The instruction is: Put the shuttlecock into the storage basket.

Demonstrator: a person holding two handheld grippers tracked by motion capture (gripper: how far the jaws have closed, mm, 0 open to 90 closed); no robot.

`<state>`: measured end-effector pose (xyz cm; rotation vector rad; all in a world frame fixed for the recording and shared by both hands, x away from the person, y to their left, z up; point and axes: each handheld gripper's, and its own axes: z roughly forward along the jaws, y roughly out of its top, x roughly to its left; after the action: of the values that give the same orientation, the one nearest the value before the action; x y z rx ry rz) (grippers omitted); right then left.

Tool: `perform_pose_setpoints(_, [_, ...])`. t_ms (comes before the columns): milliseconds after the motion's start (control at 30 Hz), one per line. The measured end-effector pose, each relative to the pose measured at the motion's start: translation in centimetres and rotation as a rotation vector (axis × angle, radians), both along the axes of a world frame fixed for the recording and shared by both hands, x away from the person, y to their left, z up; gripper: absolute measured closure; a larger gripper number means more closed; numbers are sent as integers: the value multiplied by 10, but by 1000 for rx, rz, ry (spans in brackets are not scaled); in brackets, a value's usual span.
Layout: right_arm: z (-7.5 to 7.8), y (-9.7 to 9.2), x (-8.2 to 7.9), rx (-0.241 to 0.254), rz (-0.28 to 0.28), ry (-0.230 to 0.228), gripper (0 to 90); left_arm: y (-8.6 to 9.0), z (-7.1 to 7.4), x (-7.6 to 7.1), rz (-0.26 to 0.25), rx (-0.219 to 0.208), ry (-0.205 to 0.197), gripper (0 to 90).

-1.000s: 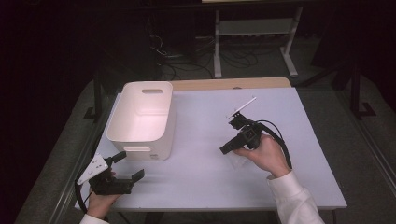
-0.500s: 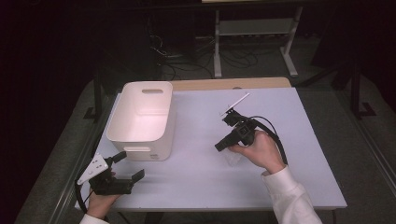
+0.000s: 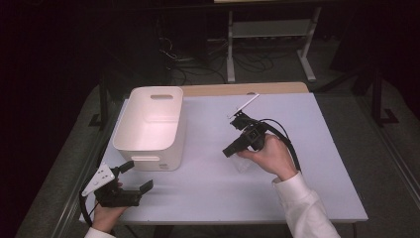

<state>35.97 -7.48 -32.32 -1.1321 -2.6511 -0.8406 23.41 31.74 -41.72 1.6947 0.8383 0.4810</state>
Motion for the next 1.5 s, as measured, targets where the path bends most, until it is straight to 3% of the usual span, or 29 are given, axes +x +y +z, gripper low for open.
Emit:
perform_pose_setpoints(767, [15, 28, 15, 35, 32, -10, 639, 1, 0, 0, -7, 4, 0, 0])
perform_pose_setpoints(1033, [27, 40, 17, 22, 37, -39, 639, 0, 0, 0, -10, -8, -2, 0])
perform_pose_setpoints(1500, [40, 56, 23, 26, 56, -44, 639, 0, 0, 0, -13, -14, -1, 0])
